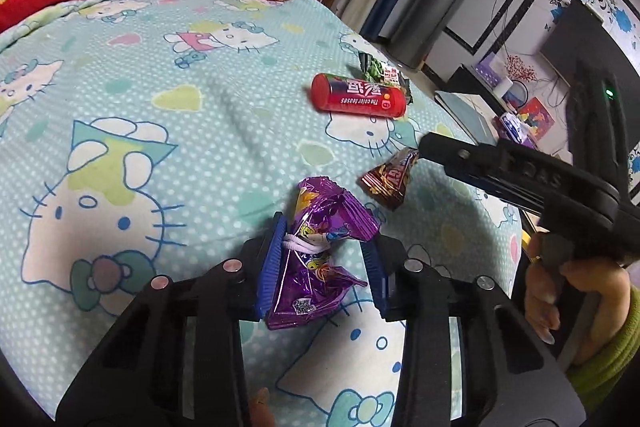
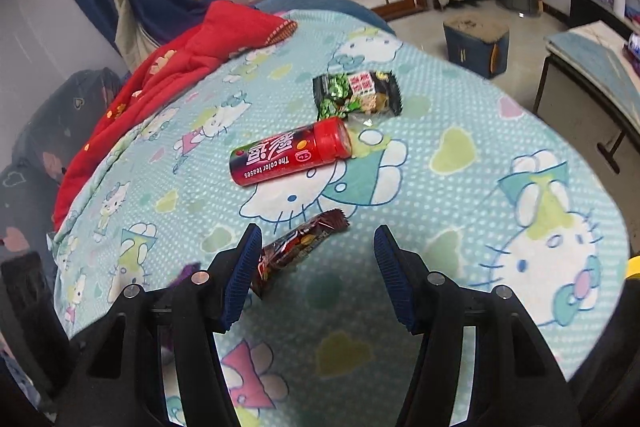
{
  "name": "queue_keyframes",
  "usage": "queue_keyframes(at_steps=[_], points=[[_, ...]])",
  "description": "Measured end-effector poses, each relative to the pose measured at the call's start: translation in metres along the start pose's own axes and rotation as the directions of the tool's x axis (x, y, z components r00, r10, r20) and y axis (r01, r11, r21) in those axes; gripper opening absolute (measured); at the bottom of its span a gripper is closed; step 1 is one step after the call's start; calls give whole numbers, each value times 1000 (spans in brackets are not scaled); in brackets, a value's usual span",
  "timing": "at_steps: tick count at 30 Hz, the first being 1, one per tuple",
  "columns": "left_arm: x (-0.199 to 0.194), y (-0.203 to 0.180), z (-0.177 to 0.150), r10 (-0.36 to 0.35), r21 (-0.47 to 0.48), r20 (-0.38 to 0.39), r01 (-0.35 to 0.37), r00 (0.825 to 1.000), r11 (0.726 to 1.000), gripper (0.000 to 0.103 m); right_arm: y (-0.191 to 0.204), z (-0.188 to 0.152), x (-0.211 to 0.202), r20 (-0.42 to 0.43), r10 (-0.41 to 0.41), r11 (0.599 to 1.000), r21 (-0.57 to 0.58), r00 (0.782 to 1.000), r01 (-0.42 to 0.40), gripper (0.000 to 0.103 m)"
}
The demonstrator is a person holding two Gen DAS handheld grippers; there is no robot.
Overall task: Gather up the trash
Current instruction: 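Grasp the purple candy wrapper with the left gripper while the right grasps a brown wrapper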
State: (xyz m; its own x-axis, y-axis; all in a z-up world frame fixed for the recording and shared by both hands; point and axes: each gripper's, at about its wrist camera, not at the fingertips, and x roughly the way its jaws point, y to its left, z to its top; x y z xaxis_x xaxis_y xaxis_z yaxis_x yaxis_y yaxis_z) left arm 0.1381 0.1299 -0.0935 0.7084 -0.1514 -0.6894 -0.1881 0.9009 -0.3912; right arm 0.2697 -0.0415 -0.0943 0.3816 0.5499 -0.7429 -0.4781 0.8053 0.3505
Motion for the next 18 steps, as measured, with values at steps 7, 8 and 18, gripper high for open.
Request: queue_keyframes(at_steps=[7, 8, 18], points=[[2, -3, -1, -33, 11, -13, 33, 999, 999, 23, -10, 0, 23, -30, 46, 995, 88, 998, -43, 30], [2, -3, -1, -39, 13, -15, 39, 999, 999, 22, -11, -2, 22, -23, 49, 995, 85, 999, -46, 29], [-1, -13, -3, -90, 46, -5, 90, 996, 995, 17, -29, -23, -10, 45, 37, 993, 107, 998, -42, 23]])
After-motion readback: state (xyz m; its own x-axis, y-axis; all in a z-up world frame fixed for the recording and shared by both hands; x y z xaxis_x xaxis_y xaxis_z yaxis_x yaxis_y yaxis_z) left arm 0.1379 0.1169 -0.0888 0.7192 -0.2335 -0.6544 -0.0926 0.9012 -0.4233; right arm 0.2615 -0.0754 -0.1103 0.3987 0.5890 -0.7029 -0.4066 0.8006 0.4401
